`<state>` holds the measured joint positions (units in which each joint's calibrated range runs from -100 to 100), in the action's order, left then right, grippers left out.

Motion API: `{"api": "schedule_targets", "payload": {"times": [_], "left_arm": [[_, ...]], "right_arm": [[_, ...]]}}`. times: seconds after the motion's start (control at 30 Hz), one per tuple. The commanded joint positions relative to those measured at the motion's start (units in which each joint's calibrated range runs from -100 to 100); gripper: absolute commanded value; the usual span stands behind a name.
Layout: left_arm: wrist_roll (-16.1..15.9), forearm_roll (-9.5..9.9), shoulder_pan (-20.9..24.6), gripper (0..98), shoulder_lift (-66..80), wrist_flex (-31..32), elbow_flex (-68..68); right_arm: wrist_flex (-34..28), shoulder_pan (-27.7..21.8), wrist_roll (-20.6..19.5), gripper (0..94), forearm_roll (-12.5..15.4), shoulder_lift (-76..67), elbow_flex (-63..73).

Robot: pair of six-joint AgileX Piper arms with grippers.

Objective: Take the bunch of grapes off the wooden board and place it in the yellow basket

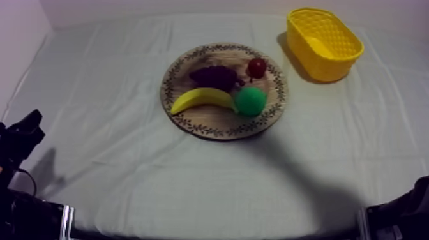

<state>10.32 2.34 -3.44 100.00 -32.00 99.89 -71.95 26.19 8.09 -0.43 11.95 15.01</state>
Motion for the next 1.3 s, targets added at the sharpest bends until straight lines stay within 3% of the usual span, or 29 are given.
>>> {"api": "schedule_targets", "payload": {"times": [0.0,0.37,0.8,1.27], "left_arm": [[0.01,-0.02,0.01,0.1,0.0,-0.01,0.0],[0.01,-0.02,0.01,0.1,0.0,-0.01,0.0],[0.01,-0.02,0.01,0.1,0.0,-0.01,0.0],[0.01,-0.02,0.01,0.1,0.0,-0.01,0.0]], "right_arm": [[-0.26,0.03,0.16,0.6,0.32,1.67,0.84],[1.49,0.24,2.47,0.6,0.48,4.83,-0.21],[-5.63,0.0,15.86,0.6,1.82,4.86,-0.88],[-4.37,1.32,15.58,1.5,0.52,4.62,-3.19]]}}
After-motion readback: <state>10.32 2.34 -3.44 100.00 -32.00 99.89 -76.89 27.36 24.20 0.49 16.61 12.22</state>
